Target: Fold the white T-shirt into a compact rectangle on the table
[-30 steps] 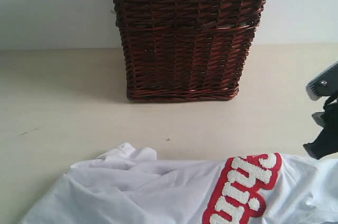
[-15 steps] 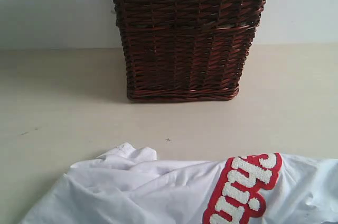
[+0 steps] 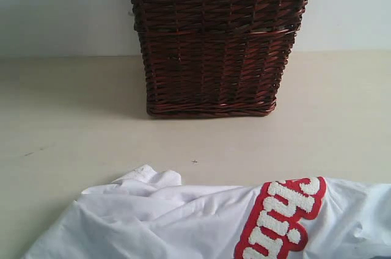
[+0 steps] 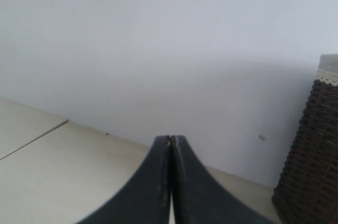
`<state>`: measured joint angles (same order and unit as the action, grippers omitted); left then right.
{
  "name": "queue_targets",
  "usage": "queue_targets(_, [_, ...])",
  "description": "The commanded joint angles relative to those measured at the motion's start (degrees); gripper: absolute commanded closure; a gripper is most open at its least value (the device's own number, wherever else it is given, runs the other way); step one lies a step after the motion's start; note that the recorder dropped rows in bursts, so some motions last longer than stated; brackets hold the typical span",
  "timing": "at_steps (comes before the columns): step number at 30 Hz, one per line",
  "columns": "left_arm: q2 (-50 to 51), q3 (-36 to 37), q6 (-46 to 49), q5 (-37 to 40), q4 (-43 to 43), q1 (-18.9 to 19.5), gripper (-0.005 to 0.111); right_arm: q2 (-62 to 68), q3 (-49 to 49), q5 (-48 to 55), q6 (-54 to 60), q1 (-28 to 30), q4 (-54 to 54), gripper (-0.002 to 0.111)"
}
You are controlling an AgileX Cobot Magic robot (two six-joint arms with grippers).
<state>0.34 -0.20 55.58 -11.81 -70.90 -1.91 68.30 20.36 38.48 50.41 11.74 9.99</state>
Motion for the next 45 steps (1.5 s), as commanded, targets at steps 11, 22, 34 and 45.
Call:
queue_targets(11, [-0.34,0.20,0.07,0.15,0.17,0.15,0.107,7.26,0.02,-8.88,-7.04,0.44,-7.35,0.108])
queue_targets(22, [-0.34,0.20,0.07,0.15,0.17,0.15,0.107,14.26,0.02,-24.07,-7.20,0.44,-5.80,0.108])
queue_targets(34, [-0.34,0.20,0.07,0.15,0.17,0.15,0.107,-1.29,0.02,-20.49,-13.81,0.33,-1.98,0.108])
queue_targets(45, [-0.34,0.20,0.07,0.15,0.17,0.15,0.107,-3.37,0.02,-25.10,12.13,0.33,26.28,0.103])
